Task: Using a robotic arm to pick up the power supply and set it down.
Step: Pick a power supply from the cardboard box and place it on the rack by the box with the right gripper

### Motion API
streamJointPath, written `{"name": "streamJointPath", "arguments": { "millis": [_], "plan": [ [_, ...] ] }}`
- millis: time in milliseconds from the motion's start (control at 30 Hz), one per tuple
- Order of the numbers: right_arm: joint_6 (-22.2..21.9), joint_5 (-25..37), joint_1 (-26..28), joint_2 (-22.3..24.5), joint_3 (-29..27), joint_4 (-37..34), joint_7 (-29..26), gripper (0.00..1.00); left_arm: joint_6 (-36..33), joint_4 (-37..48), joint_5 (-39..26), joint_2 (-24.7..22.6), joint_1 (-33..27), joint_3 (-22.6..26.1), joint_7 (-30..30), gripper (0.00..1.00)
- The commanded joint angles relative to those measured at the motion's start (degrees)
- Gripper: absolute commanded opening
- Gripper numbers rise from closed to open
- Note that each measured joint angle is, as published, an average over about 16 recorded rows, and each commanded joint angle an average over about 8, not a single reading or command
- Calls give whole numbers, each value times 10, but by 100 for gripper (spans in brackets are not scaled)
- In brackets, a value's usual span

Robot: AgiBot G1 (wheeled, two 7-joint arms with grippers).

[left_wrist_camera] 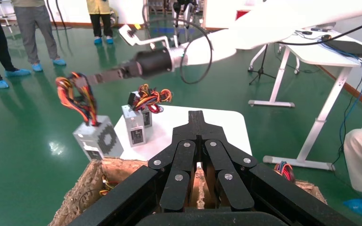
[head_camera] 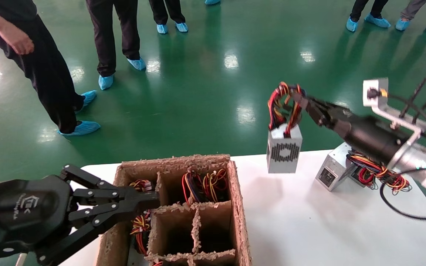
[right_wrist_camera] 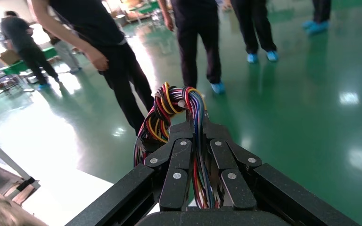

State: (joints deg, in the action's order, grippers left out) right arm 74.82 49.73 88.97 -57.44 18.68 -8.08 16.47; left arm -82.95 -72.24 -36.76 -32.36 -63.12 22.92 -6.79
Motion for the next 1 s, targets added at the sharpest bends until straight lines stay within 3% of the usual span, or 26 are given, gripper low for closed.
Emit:
{"name": "streamJointPath", "arguments": {
  "millis": [33,633,1000],
  "plan": [
    [3,-2,-8,6,-1,-13,7,0,0,0,0,0,0,0,0,0],
    [61,12,23,38,16,-186,93,0,0,0,0,0,0,0,0,0],
    [70,7,53,36,19,-262,133,0,0,0,0,0,0,0,0,0]
  ]
}}
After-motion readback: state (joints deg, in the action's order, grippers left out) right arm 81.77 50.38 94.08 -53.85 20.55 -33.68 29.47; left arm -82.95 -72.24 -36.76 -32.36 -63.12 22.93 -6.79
